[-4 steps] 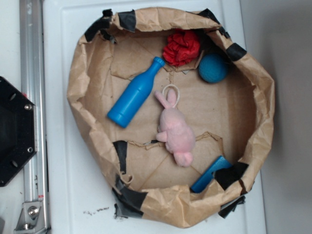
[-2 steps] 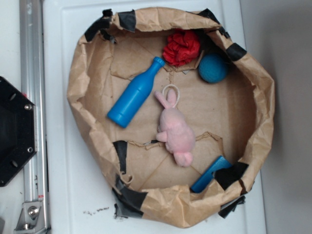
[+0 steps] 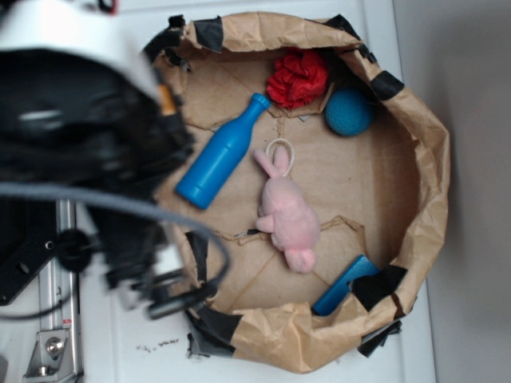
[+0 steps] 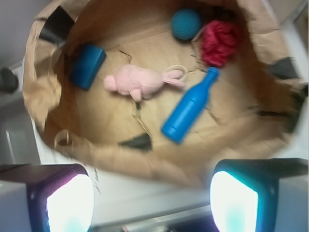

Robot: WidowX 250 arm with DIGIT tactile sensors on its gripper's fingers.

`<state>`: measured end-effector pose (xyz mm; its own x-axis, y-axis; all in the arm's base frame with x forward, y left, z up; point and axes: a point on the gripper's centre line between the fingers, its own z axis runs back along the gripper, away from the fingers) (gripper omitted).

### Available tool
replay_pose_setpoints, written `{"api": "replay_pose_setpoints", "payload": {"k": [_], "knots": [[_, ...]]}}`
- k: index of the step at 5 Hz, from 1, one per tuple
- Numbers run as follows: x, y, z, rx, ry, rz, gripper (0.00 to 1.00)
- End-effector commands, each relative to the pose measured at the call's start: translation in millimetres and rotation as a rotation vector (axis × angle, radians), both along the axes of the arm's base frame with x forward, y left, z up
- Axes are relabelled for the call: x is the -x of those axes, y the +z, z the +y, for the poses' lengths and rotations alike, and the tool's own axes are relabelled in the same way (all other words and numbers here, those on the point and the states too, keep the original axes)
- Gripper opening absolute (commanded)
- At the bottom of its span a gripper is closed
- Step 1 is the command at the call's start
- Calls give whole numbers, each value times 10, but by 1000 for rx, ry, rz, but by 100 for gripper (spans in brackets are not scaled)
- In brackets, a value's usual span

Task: Grab the blue block.

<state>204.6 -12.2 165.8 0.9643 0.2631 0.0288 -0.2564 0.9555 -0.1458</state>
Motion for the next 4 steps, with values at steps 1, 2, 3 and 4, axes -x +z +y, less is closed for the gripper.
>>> {"api": "replay_pose_setpoints", "payload": {"k": [1,2,3,4], "knots": [[-565,-466,125,38,130,22,100],[-794,-677,-121,42,101,22,100],[-935,-805,-321,11,60,-15,100],[-962,-836,-498,86,10,-36,100]]}}
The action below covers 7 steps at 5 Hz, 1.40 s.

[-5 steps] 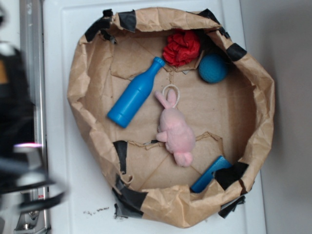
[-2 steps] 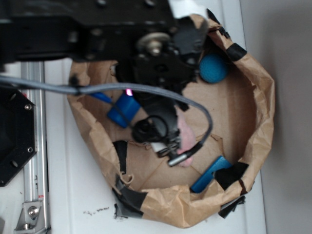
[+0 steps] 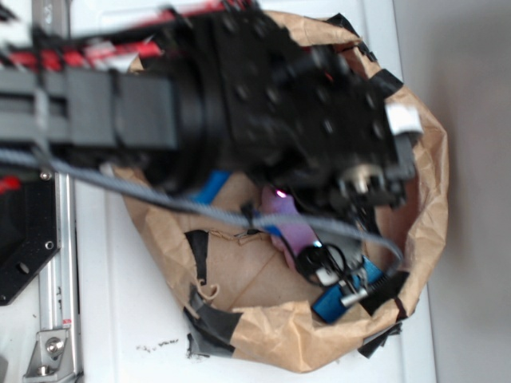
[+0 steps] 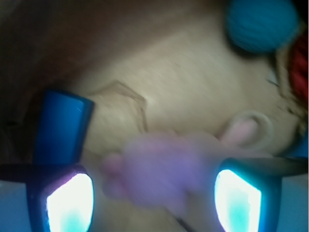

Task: Grab the blue block.

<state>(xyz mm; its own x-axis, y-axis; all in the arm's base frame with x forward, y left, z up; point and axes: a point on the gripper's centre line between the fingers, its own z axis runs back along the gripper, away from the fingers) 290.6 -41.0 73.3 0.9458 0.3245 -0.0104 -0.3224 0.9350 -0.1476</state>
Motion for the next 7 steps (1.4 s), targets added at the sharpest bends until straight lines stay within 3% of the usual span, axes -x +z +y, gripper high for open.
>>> {"api": "replay_pose_setpoints", "payload": {"k": [1,2,3,7], "knots": [[-77,152,-369,88,-85,-102,100],[-48,247,-440,57,-69,-135,100],[-66,207,-412,81,-68,-151,100],[-11,162,-398,87,-89,-163,100]]}}
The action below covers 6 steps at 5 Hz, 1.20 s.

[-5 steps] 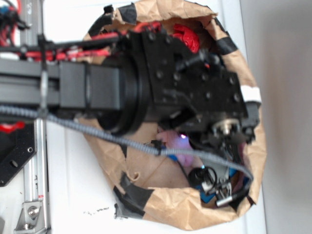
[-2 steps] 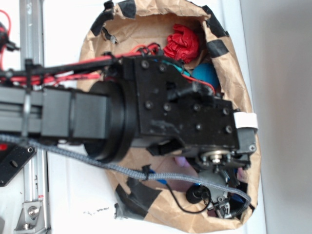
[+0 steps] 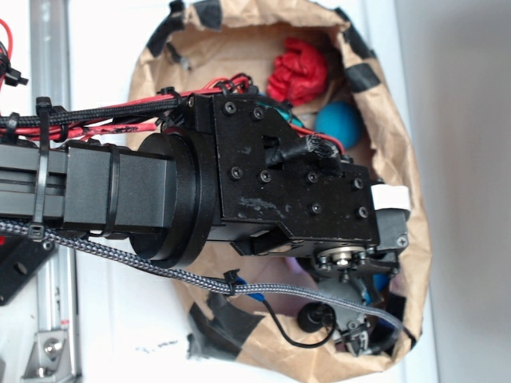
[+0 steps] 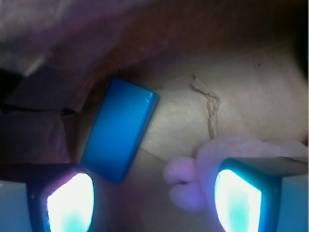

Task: Grab the blue block.

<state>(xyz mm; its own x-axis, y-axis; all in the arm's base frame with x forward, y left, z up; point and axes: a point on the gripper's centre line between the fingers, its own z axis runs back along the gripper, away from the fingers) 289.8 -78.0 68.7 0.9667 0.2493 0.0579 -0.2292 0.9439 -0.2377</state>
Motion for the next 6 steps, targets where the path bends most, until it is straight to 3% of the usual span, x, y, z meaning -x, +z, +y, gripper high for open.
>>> {"api": "replay_pose_setpoints", "payload": {"k": [1,5,6], "knots": [[-28,203,-11,22,-9,-72,100],[-30,165,16,11,-7,-64,100],[-2,82,281,28,75,-315,100]]}}
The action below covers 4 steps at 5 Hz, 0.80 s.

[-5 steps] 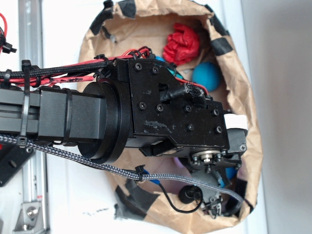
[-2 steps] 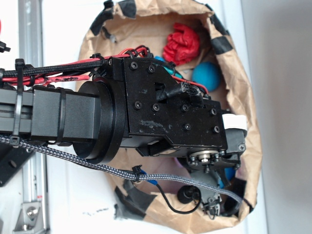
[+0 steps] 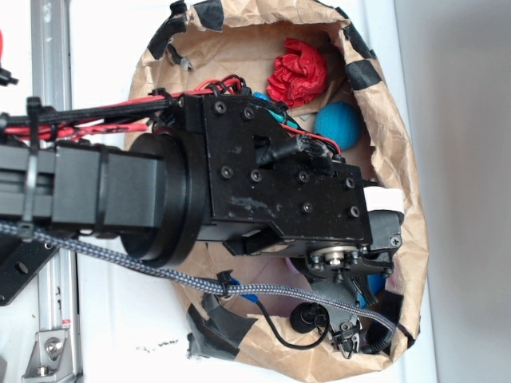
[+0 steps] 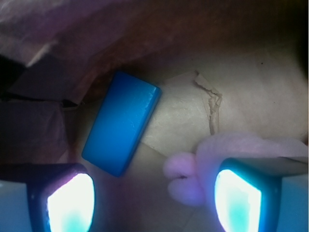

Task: Grab the blue block.

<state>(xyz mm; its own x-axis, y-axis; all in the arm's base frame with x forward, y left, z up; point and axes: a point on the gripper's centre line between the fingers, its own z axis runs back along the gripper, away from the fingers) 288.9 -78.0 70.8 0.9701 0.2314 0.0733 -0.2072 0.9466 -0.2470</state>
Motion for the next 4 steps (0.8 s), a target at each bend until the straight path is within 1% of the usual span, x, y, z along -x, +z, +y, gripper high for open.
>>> {"api": "replay_pose_setpoints", "payload": {"k": [1,2,3,4], "knots": [[-48,205,430,-11,34,-458,100],[-58,200,478,26,71,-447,100],[-195,223,316,32,35,-407,100],[-367,187,158,73,43,-363,100]]}}
